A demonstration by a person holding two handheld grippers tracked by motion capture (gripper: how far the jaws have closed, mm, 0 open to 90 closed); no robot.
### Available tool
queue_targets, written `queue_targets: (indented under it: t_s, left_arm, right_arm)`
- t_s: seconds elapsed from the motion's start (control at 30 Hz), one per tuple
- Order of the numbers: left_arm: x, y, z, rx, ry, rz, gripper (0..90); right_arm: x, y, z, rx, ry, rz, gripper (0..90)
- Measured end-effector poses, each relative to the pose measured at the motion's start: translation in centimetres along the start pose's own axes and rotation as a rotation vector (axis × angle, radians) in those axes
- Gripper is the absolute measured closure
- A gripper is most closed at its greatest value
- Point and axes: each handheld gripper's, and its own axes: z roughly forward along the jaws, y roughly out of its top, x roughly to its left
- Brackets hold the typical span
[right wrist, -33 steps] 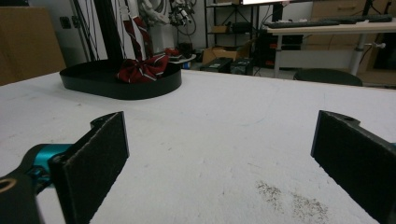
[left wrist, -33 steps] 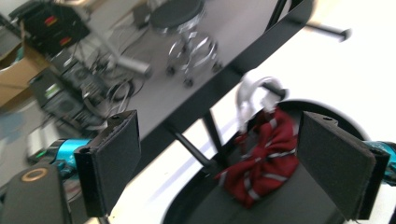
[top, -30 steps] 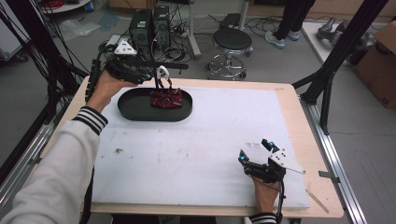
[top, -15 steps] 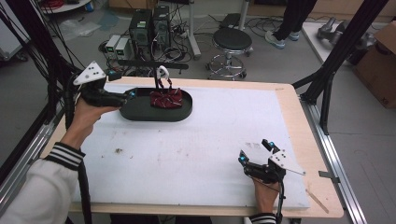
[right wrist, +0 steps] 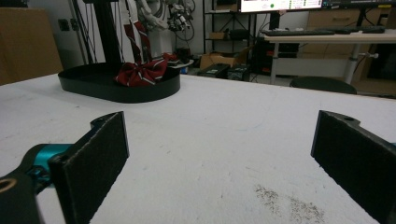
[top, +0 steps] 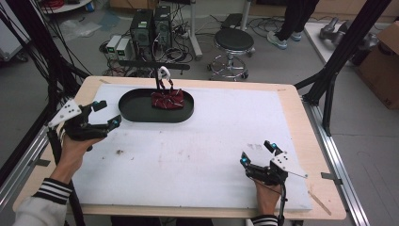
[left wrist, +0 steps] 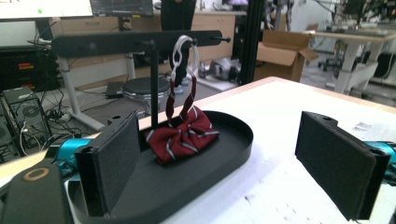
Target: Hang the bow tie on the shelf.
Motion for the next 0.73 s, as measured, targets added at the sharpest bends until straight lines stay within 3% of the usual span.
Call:
queue_targets:
  t_s: [0.13,0.3,0.6,0.73]
  left_arm:
    - [-0.9,-2.8,-1.2,-0.002,0.021,-0.003,14.7]
    - [-1.3,-5.8,-2.5,-0.066,0.040,-0.037,14.7]
    - [-1.6,-8.1,-3.1,-0.087,0.088,-0.038,14.7]
    - [-1.7,-8.1,-3.1,-0.097,0.079,-0.017,14.7]
  right_arm:
    - [0.0,0.0,0.0,-0.006,-0.002,-0.004,3.0]
    - [0.0,0.0,0.0,-0.006,-0.003,-0.004,3.0]
    - [0.0,0.0,0.0,-0.007,-0.006,-0.005,3.0]
    - [0.0,0.0,0.0,-0.005,-0.005,-0.004,3.0]
